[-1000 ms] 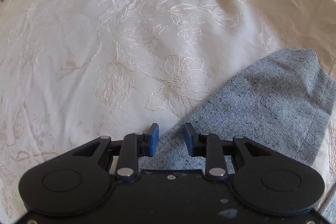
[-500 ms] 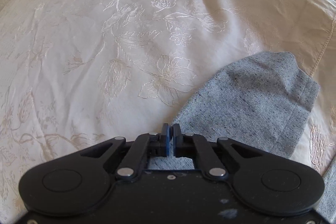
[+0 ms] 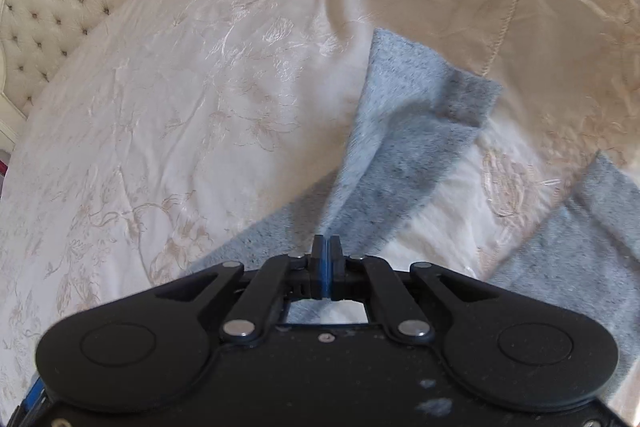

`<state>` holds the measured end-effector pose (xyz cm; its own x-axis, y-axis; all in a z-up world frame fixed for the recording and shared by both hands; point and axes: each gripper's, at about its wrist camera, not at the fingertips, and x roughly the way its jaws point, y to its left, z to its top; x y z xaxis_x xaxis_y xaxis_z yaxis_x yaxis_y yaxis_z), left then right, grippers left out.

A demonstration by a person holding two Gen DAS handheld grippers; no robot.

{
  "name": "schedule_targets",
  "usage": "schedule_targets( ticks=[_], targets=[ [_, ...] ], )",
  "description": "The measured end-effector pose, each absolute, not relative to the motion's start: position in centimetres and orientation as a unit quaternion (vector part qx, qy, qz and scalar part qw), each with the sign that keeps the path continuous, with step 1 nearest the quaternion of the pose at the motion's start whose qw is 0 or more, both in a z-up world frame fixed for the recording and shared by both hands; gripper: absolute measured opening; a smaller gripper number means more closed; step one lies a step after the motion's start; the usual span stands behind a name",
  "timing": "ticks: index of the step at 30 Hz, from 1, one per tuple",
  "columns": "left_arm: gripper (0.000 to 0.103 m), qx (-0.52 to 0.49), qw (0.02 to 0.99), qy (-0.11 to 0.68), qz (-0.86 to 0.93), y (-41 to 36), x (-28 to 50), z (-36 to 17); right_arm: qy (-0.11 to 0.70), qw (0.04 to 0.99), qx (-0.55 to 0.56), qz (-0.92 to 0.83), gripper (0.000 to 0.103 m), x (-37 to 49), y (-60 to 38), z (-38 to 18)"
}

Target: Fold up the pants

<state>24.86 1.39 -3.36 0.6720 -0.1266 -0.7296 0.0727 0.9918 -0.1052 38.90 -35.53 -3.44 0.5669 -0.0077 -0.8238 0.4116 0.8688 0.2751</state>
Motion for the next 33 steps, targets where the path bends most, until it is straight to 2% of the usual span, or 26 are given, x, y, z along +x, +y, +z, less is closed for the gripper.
schedule_targets(
  ticks=[2, 5, 6, 8, 10, 16, 21, 26, 27, 29, 33],
  targets=[
    [0.058, -0.030, 0.907, 0.416, -0.053, 1.5, 24.6, -3.8, 0.439, 0.863, 0.219, -0.124, 0.001, 36.6, -36.4, -3.1],
    [0.058, -0.022, 0.905, 0.425, -0.025, 1.9, 24.6, -4.2, 0.432, 0.855, 0.267, -0.105, 0.004, 35.0, -38.4, -3.7],
    [0.058, -0.021, 0.904, 0.427, -0.018, 2.0, 24.7, -4.2, 0.424, 0.852, 0.289, -0.101, 0.010, 34.9, -39.0, -3.8],
    [0.058, -0.020, 0.902, 0.430, -0.007, 2.4, 24.8, -4.2, 0.416, 0.850, 0.307, -0.103, 0.014, 35.3, -39.8, -3.8],
    [0.058, -0.018, 0.902, 0.432, 0.004, 2.6, 25.0, -4.3, 0.414, 0.853, 0.303, -0.101, 0.024, 36.9, -39.8, -3.7],
    [0.058, -0.011, 0.899, 0.437, 0.025, 2.6, 25.5, -4.3, 0.413, 0.862, 0.260, -0.136, 0.031, 45.2, -38.2, -3.4],
    [0.058, -0.002, 0.899, 0.437, 0.029, 2.5, 25.9, -4.0, 0.458, 0.848, 0.203, -0.176, 0.031, 50.6, -36.2, -5.3],
    [0.058, -0.001, 0.900, 0.434, 0.035, 2.7, 25.7, -3.5, 0.498, 0.827, 0.185, -0.183, 0.031, 51.2, -36.2, -8.3],
    [0.058, -0.002, 0.900, 0.434, 0.034, 2.8, 25.6, -3.4, 0.493, 0.831, 0.189, -0.176, 0.025, 50.8, -36.5, -8.6],
    [0.058, -0.008, 0.897, 0.441, 0.031, 3.0, 25.7, -3.4, 0.484, 0.835, 0.200, -0.171, 0.006, 49.7, -37.3, -8.5],
    [0.058, -0.025, 0.890, 0.454, 0.025, 3.4, 25.7, -3.2, 0.461, 0.839, 0.246, -0.148, 0.003, 46.8, -39.6, -7.1]
  ],
)
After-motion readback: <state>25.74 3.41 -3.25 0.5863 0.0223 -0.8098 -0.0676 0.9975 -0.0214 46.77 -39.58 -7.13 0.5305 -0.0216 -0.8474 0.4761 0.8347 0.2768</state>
